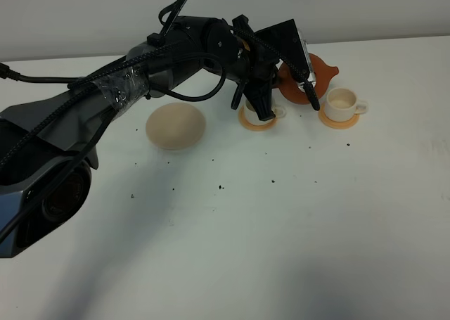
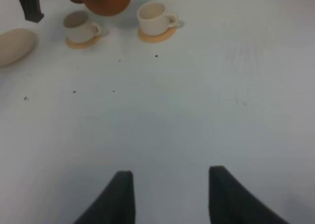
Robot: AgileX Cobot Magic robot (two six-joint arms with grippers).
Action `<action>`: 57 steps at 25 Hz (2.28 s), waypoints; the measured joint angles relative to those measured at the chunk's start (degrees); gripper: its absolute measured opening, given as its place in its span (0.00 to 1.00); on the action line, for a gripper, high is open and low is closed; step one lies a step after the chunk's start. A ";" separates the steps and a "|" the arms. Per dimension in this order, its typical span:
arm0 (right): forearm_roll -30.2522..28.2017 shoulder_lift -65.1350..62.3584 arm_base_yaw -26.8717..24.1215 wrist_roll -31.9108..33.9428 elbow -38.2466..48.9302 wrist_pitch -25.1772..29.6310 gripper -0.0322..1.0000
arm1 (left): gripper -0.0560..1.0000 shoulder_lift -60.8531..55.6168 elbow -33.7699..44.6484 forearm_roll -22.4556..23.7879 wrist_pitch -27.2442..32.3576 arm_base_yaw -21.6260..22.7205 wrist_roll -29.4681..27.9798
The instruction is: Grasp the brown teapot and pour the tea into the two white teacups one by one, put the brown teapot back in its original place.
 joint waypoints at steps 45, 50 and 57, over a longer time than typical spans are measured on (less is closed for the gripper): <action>0.00 0.00 0.00 0.00 0.00 0.00 0.38 | 0.17 0.29 0.00 4.28 -4.70 -0.96 0.68; 0.00 0.00 0.00 0.00 0.00 0.00 0.38 | 0.17 0.29 0.00 4.33 -4.42 -0.96 4.18; 0.00 0.00 0.00 0.00 0.00 0.00 0.38 | 0.17 0.29 0.00 5.20 -4.40 -1.02 6.68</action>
